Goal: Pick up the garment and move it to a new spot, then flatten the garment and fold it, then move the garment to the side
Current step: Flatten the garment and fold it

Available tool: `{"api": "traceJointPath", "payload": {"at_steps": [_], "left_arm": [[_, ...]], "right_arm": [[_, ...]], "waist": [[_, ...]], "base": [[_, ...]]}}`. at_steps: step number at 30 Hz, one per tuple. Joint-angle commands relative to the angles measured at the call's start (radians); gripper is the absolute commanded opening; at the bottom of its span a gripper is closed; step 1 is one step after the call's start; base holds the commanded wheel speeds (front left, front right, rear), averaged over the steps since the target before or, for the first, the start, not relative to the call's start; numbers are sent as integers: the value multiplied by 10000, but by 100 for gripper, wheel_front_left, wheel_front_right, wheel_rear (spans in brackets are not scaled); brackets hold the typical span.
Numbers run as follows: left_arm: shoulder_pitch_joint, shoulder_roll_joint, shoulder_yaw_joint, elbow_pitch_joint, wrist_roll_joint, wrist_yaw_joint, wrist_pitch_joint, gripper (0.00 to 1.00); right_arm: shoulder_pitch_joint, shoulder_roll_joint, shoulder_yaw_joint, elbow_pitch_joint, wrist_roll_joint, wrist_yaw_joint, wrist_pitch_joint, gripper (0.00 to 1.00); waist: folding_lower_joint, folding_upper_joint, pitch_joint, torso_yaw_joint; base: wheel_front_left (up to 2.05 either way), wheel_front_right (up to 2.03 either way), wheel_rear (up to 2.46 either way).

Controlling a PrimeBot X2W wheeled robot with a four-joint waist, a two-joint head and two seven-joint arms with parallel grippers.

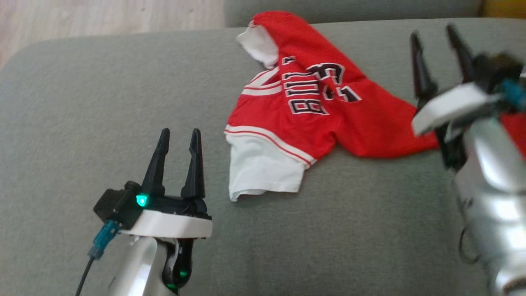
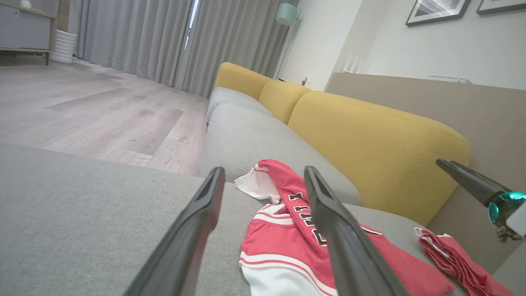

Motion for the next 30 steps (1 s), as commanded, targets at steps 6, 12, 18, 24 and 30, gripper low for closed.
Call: {"api": "traceJointPath", "payload": {"at_steps": [6, 12, 18, 24, 30], "left_arm": [[93, 35, 437, -284, 137, -76, -95, 100], [226, 35, 467, 67, 287, -95, -95, 100], [160, 35, 619, 520, 429, -11, -95, 100], [-154, 35, 302, 1722, 474, 176, -8, 100], [-670, 35, -72, 3035, 569, 594, 820, 100]], "right_arm": [[2451, 1015, -696, -2378, -573, 65, -107, 100], [4628, 1661, -1370, -3814, -886, 65, -108, 100], [5495, 1787, -1319, -4673, -760, 65, -108, 100], [5492, 1791, -1288, -5064, -668, 65, -108, 100], [5519, 1792, -1345, -5137, -585, 65, -108, 100]], "waist": [[1, -1, -433, -778], [1, -1, -533, -1066], [1, -1, -416, -1279], [1, -1, -216, -1503], [1, -1, -42, -1696]], "base": [[0, 0, 0], [0, 0, 0], [0, 0, 0], [0, 0, 0], [0, 0, 0]]}}
